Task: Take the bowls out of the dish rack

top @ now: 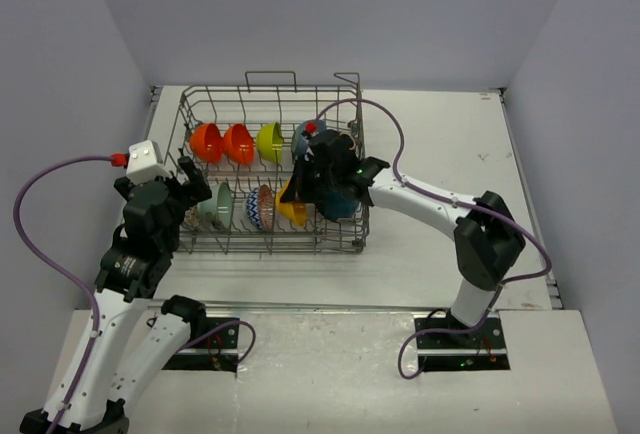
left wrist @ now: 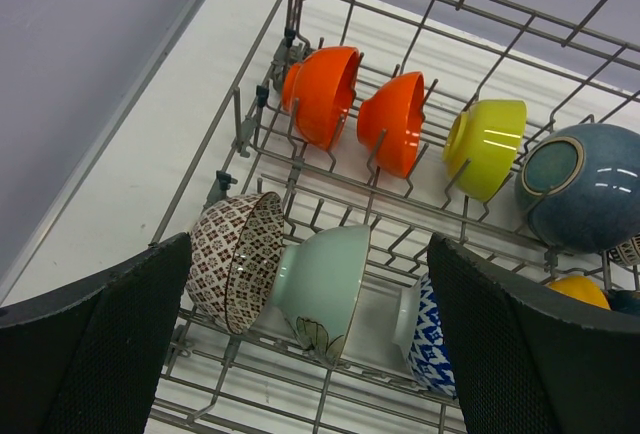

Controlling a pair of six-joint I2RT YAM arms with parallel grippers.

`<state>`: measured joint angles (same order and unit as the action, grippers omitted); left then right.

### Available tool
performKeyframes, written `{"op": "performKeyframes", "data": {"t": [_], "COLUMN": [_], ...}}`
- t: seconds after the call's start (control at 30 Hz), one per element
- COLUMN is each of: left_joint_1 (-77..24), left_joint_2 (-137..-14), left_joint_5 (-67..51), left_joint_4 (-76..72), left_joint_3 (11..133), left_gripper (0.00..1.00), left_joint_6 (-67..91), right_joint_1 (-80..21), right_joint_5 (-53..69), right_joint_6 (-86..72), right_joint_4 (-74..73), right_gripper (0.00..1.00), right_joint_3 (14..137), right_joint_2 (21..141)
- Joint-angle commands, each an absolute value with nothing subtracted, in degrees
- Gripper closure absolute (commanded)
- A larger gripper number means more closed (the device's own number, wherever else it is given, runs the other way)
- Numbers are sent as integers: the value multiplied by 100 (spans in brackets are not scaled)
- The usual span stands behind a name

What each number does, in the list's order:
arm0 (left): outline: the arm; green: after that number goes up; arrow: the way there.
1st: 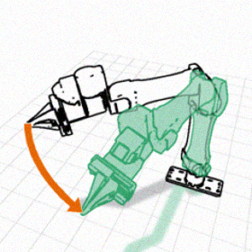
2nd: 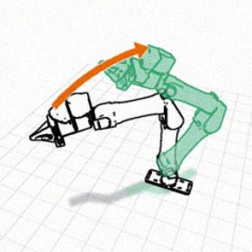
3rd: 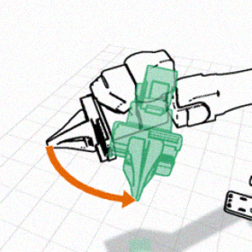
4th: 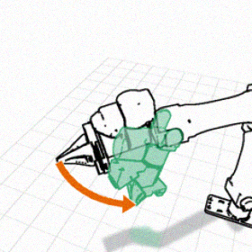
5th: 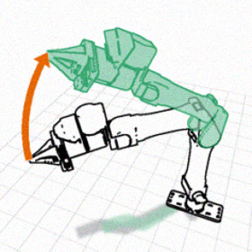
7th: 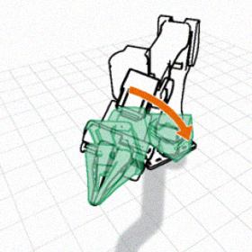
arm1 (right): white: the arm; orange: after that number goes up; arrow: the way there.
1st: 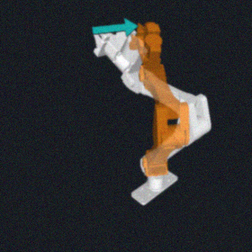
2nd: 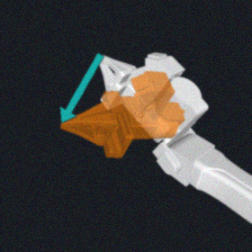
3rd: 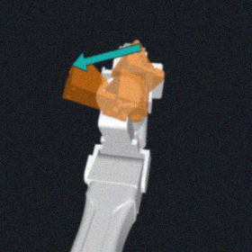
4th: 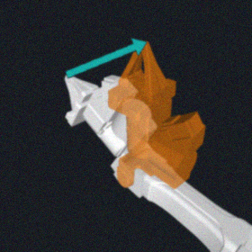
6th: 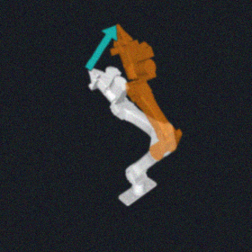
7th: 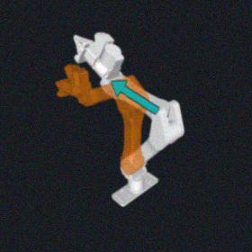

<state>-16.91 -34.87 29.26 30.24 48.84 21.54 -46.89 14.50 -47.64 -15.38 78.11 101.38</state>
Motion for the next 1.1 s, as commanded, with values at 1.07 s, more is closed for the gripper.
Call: {"op": "performKeyframes", "data": {"t": [1.07], "left_joint_1": [-1740], "left_joint_2": [-3560], "left_joint_5": [3059], "left_joint_4": [2857], "left_joint_3": [4887], "left_gripper": [0], "left_joint_6": [2320], "right_joint_1": [-3536], "right_joint_5": [-1349], "right_joint_6": [-2295], "right_joint_4": [-3674], "right_gripper": [100], "right_joint_3": [10030], "right_joint_2": [8007]}}
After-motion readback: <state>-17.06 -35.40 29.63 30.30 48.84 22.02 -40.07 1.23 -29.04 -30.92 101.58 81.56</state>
